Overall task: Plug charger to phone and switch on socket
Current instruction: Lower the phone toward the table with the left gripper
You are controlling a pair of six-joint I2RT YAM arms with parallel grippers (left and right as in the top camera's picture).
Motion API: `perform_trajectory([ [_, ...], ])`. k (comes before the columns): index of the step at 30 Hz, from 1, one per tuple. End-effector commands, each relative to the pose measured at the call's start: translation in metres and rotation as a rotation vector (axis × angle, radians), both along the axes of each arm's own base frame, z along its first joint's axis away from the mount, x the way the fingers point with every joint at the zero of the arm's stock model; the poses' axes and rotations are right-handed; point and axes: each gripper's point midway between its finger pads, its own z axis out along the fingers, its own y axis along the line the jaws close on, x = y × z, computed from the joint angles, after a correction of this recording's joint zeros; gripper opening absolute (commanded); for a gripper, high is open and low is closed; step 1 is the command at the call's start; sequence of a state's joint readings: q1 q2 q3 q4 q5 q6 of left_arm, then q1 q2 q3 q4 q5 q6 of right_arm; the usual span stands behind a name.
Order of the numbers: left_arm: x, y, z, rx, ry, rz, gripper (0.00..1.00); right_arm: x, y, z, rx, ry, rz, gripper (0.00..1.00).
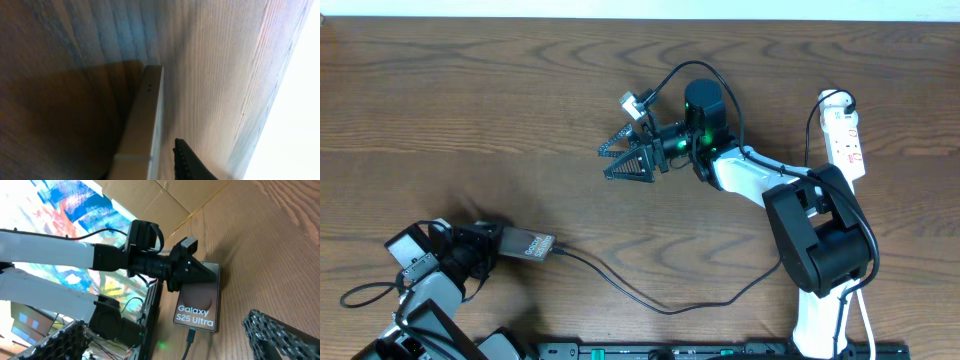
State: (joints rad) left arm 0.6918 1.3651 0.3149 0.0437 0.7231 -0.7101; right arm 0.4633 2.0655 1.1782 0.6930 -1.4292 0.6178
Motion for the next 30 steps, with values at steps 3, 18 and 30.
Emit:
perform_trajectory([
  [3, -0.02, 0.007, -0.023, 0.039, 0.125, 0.051, 0.24, -0.007, 0.005, 0.013, 0.022, -0.042, 0.032, 0.99],
  [18, -0.031, 0.002, -0.03, 0.02, 0.187, 0.058, 0.36, -0.007, 0.005, 0.013, 0.021, -0.04, 0.032, 0.99],
  [30, -0.037, -0.003, -0.033, -0.002, 0.217, 0.055, 0.49, -0.007, 0.006, 0.013, 0.021, -0.039, 0.032, 0.99],
])
